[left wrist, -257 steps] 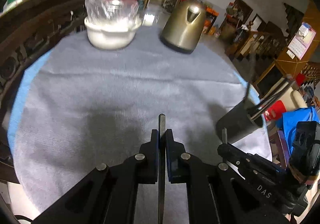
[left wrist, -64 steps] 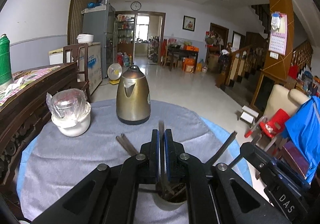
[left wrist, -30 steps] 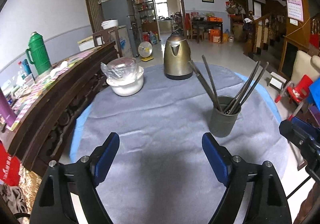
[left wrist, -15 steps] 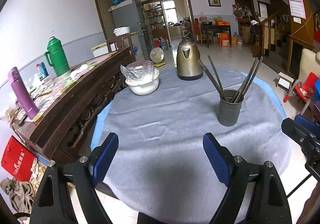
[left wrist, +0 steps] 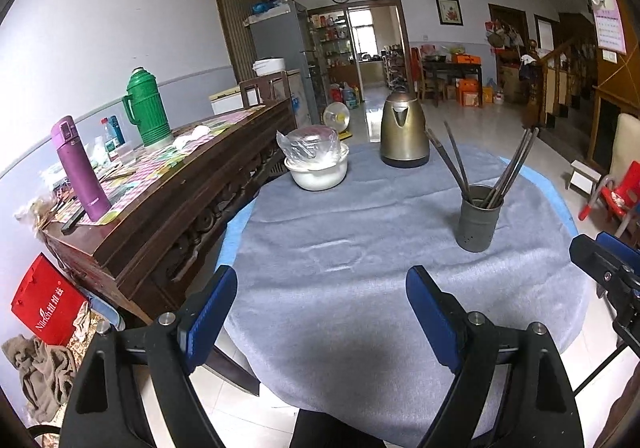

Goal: Organize utensils

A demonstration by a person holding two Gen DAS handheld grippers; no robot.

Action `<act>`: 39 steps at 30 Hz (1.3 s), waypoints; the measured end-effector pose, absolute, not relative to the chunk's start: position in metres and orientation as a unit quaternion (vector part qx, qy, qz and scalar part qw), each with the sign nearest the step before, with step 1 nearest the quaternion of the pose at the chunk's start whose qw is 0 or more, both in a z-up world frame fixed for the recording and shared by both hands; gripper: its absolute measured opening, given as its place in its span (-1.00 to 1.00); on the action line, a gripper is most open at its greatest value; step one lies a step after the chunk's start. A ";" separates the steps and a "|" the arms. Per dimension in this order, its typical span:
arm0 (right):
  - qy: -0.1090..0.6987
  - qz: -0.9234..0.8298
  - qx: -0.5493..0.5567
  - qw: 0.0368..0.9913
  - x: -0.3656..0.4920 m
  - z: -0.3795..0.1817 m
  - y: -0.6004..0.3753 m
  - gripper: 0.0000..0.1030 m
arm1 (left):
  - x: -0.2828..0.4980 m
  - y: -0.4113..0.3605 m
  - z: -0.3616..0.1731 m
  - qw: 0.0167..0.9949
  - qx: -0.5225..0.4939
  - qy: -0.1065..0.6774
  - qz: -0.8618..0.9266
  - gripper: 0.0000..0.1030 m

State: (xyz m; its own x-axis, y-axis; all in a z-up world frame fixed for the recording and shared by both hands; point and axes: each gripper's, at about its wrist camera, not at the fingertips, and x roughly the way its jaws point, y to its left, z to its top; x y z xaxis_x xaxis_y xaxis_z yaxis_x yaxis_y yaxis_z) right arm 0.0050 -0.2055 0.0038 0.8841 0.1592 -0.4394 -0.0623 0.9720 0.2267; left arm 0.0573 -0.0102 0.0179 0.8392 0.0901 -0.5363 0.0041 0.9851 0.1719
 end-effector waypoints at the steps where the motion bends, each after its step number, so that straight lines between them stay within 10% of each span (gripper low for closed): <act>1: 0.233 0.056 0.100 0.966 0.004 0.005 -0.204 0.15 | 0.056 -0.009 0.018 0.956 0.082 0.282 0.023 0.68; 39: 0.233 0.037 0.091 0.968 -0.011 0.013 -0.188 0.15 | 0.031 0.016 0.030 0.964 0.058 0.259 0.020 0.69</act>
